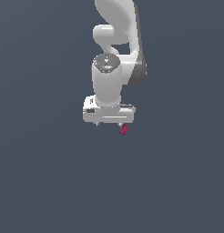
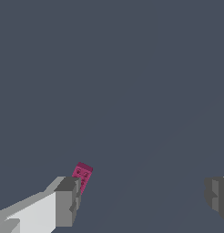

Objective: Pick up the object and move it to a goal position.

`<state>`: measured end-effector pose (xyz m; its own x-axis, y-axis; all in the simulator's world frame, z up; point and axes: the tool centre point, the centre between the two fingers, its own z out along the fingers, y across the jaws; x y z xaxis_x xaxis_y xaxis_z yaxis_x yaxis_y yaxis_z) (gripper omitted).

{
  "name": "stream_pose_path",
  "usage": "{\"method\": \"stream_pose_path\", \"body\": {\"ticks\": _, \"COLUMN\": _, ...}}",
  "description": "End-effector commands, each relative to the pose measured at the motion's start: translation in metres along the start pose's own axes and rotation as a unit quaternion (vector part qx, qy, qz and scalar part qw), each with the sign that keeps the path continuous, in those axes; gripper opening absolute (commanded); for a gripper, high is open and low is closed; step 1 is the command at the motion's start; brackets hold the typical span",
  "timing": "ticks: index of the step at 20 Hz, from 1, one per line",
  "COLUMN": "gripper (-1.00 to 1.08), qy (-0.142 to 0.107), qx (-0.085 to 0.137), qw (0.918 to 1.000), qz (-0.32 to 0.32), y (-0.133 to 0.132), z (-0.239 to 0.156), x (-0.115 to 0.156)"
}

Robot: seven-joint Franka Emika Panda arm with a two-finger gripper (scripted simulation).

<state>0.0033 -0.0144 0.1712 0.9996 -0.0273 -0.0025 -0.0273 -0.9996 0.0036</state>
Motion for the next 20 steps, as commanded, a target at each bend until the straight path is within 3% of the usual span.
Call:
{"method": "stream_pose_path", "body": {"ticks": 1, "gripper": 1.0, "qy": 0.0, "qx": 0.0, "qw": 1.0, "qz": 0.0, "y": 0.0, "z": 0.0, "x": 0.0}}
{"method": "stream_pose_path", "body": {"ticks": 20, "gripper": 1.0, "qy": 0.009, "qx": 0.007, "qw": 0.9999, "qz": 0.009, "y": -0.0011, "z": 0.0059, "x": 0.0039}}
